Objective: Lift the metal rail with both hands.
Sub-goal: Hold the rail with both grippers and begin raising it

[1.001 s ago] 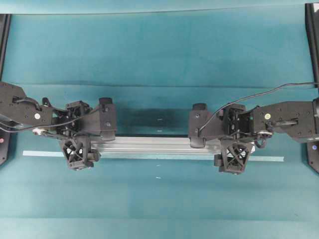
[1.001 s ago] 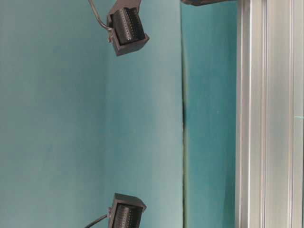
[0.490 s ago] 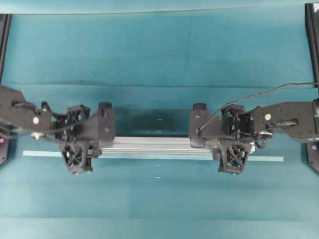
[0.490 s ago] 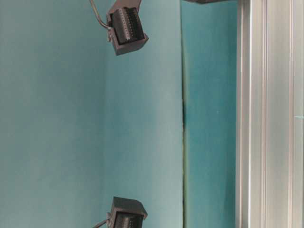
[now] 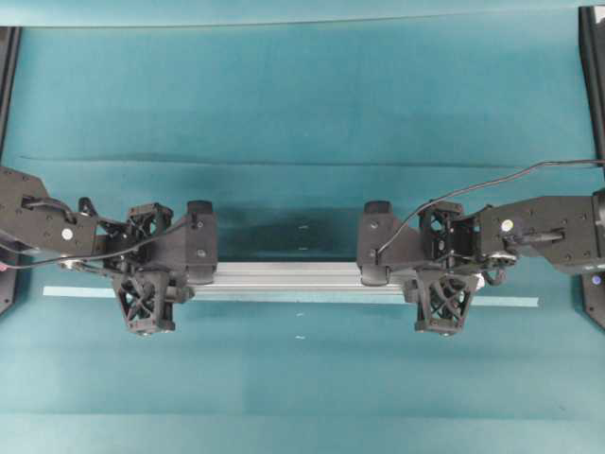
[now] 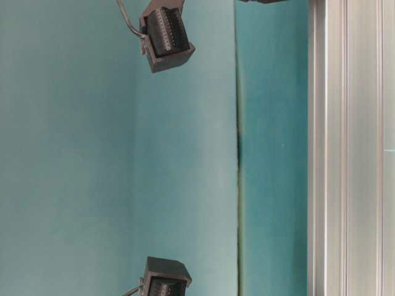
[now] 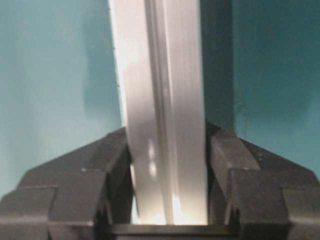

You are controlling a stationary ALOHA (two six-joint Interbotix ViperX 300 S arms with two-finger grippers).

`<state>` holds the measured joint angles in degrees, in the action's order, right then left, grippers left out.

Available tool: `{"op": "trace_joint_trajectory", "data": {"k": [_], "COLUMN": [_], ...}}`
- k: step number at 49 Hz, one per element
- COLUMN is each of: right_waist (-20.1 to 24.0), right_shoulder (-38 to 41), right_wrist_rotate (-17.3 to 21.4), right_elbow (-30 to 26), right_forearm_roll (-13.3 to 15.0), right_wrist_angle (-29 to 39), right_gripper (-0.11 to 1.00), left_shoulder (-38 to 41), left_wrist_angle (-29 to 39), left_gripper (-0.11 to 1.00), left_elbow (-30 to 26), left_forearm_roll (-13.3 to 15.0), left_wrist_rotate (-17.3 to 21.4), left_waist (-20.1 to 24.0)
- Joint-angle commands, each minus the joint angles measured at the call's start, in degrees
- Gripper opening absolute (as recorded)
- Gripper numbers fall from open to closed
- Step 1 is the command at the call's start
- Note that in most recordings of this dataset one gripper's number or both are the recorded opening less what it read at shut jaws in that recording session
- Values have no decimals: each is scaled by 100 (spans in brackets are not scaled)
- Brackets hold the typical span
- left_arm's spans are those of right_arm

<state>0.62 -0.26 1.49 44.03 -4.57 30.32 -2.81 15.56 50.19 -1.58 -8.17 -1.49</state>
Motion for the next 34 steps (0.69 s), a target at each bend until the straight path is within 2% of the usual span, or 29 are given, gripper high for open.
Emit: {"op": "trace_joint_trajectory", "data": {"k": [1, 12, 20, 29, 34], "right_waist": [26, 26, -26, -53, -53], "right_shoulder": [53, 18, -176, -598, -888], "right_wrist_rotate": [44, 53, 220, 316, 325], "right_elbow": [-35, -53, -185, -501, -879], "right_forearm_roll": [-26, -35, -35, -35, -44], "right_wrist_angle": [-26, 0, 246, 1011, 1556], "right_gripper": [38, 38, 38, 37, 37], "left_shoulder": [-18, -35, -281, -747, -1169], "left_wrist_angle": [-26, -18, 141, 905, 1468], "left_gripper": [31, 31, 31, 31, 31], "left_elbow": [-44, -44, -167, -457, -782], "left_forearm_roll": [26, 26, 26, 26, 26], "left_wrist_rotate": [-70, 0, 0, -18, -44], "left_waist": [9, 35, 35, 26, 26]}}
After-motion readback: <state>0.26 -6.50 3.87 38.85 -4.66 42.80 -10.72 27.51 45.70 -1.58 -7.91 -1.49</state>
